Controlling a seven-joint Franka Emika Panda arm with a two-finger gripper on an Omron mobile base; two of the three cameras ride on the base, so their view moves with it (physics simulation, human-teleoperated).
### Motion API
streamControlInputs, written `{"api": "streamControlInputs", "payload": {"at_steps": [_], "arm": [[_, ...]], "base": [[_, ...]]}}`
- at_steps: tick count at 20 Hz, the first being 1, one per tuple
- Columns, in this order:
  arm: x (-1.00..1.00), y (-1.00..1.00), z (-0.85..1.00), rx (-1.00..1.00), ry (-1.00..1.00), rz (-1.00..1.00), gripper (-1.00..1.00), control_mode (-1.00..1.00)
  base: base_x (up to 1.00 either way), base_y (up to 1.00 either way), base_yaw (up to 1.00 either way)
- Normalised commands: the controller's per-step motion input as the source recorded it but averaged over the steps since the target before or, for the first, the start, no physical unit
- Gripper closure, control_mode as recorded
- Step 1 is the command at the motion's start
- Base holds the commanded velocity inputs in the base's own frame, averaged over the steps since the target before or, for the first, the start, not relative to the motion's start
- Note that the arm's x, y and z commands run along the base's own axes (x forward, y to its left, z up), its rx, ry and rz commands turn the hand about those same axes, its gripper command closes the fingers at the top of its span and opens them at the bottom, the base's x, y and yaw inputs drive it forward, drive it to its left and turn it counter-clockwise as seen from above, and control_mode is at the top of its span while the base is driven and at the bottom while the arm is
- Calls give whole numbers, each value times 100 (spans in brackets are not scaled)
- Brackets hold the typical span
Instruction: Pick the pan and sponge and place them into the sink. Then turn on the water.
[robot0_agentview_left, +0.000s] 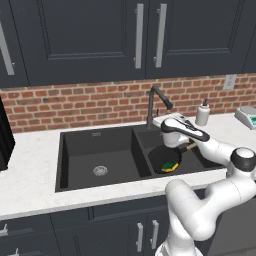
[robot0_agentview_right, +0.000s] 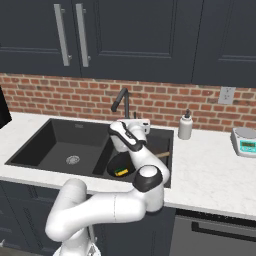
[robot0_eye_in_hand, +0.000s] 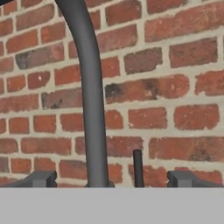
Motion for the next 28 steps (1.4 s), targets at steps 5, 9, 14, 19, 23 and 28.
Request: {"api": "streamControlInputs", "payload": {"at_steps": [5, 9, 14, 19, 23, 28], "arm": [[20, -13, -6, 0, 0, 0, -100, -100], [16, -22, -10, 0, 0, -1, -100, -100], [13, -22, -14, 0, 0, -2, -100, -100], [3, -3, -3, 0, 0, 0, -100, -100], [0, 6, 0, 0, 0, 0, -100, -100], [12, 1, 0, 0, 0, 0, -100, -100]], "base": [[0, 0, 0], [0, 0, 0], [0, 0, 0], [0, 0, 0], [0, 0, 0], [0, 0, 0]]}}
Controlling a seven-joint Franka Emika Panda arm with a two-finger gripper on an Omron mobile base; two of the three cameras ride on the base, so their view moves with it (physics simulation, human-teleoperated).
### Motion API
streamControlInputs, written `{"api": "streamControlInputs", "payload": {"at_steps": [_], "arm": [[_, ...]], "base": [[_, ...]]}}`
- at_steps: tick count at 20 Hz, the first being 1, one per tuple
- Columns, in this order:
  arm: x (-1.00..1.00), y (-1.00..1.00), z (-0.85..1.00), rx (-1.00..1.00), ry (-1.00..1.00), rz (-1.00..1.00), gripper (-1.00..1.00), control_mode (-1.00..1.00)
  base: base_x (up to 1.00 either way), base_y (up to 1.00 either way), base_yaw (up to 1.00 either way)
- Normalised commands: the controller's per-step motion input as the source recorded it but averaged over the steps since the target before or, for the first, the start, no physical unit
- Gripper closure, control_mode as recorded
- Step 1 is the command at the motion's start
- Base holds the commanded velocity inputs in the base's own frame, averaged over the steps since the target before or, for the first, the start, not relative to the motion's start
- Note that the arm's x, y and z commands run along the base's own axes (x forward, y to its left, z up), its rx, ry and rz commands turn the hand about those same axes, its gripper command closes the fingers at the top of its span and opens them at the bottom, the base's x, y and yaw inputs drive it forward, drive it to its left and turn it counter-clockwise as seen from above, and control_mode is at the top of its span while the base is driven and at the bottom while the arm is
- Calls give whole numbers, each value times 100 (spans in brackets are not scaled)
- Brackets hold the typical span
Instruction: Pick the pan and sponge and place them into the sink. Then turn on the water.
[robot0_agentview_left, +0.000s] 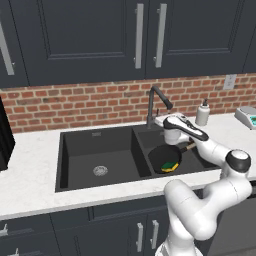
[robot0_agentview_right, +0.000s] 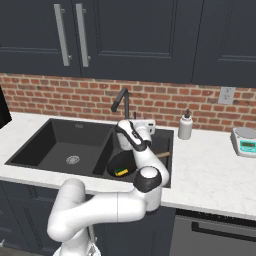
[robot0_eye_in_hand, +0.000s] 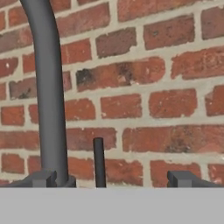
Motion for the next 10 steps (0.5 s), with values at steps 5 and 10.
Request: {"api": "streamControlInputs", "payload": {"at_steps": [5, 10], "arm": [[22, 0, 0, 0, 0, 0, -100, -100], [13, 0, 0, 0, 0, 0, -100, -100]], "base": [[0, 0, 0], [0, 0, 0]]}}
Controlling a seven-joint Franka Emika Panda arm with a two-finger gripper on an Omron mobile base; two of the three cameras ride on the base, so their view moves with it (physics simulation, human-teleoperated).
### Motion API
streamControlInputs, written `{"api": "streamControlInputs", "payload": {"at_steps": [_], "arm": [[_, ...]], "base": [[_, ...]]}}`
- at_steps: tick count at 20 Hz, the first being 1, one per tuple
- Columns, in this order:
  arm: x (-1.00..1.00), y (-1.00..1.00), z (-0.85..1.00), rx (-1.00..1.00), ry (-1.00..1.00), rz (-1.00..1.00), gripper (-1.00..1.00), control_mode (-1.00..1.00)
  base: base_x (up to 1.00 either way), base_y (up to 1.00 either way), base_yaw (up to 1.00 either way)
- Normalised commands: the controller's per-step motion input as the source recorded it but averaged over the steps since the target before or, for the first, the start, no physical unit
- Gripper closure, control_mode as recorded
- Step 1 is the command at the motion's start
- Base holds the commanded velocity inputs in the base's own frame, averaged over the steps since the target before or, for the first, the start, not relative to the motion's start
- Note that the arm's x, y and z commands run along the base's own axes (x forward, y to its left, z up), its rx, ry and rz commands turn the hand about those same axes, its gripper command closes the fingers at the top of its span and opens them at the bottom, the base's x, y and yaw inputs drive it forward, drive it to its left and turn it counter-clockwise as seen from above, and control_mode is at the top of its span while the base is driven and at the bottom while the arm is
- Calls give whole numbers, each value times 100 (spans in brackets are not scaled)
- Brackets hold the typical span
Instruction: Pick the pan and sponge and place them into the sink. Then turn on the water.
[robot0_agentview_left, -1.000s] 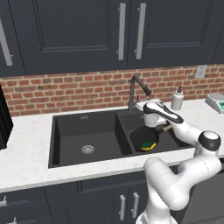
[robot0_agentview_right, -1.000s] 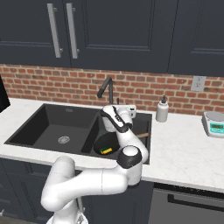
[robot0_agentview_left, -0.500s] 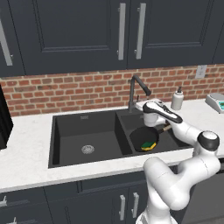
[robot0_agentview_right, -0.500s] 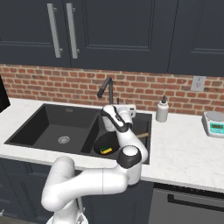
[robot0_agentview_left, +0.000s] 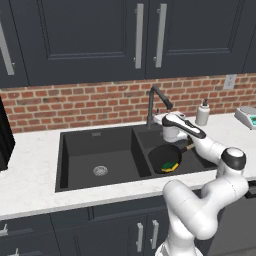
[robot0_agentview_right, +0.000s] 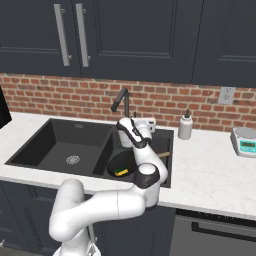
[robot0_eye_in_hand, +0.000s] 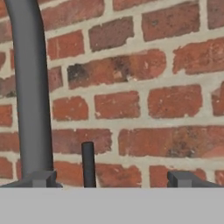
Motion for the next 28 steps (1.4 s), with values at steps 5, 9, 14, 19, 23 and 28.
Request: {"api": "streamControlInputs", "payload": {"at_steps": [5, 9, 14, 19, 23, 28], "arm": [[21, 0, 0, 0, 0, 0, -100, -100], [11, 0, 0, 0, 0, 0, -100, -100], [0, 3, 0, 0, 0, 0, -100, -100], [0, 0, 0, 0, 0, -2, -100, -100], [0, 0, -4, 0, 2, -3, -100, -100], [0, 2, -14, -1, 8, -2, -100, -100]], "base": [[0, 0, 0], [0, 0, 0], [0, 0, 0], [0, 0, 0], [0, 0, 0], [0, 0, 0]]}}
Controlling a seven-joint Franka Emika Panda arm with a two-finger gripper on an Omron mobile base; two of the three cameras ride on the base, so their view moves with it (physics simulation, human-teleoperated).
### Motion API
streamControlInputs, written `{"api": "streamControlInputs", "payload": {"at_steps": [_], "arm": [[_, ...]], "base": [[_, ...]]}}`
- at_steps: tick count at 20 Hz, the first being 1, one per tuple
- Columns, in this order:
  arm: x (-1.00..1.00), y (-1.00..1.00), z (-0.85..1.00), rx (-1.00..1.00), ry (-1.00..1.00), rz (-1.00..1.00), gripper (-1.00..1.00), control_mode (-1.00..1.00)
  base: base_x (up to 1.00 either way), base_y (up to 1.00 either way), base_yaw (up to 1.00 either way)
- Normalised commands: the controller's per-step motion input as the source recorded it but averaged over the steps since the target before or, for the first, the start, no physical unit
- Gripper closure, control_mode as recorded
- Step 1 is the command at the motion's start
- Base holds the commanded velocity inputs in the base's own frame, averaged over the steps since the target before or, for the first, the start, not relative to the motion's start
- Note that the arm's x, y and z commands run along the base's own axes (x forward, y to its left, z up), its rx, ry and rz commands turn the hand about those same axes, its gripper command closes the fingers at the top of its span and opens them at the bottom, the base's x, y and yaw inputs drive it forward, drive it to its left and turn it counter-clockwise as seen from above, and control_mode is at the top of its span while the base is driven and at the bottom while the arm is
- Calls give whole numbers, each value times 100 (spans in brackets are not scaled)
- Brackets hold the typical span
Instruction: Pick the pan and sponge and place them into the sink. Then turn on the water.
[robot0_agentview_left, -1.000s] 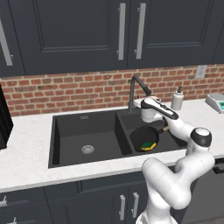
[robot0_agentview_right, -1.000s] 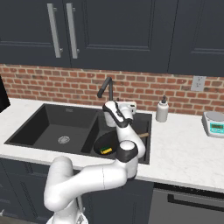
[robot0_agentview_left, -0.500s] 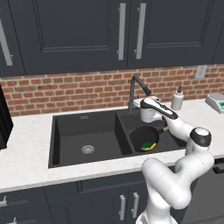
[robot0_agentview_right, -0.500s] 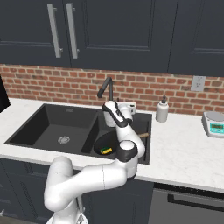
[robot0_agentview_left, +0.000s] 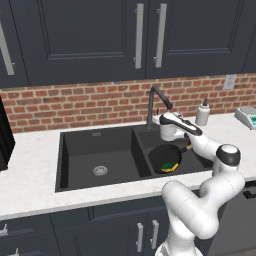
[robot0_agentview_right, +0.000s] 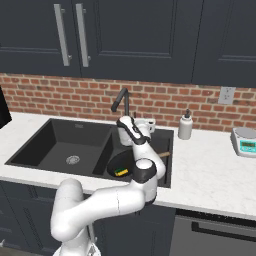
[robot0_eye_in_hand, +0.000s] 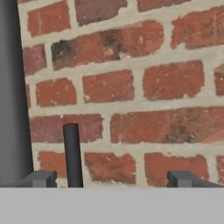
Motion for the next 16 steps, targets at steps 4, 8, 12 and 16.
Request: {"api": "streamControlInputs", "payload": {"at_steps": [4, 8, 12, 16], "arm": [[0, 9, -11, 0, 4, -3, -100, -100], [0, 3, -1, 0, 0, -4, -100, -100], [2, 0, 0, 0, 0, -9, -100, -100], [0, 0, -3, 0, 0, -10, -100, -100]], "base": [[0, 0, 0], [0, 0, 0], [0, 0, 0], [0, 0, 0]]}}
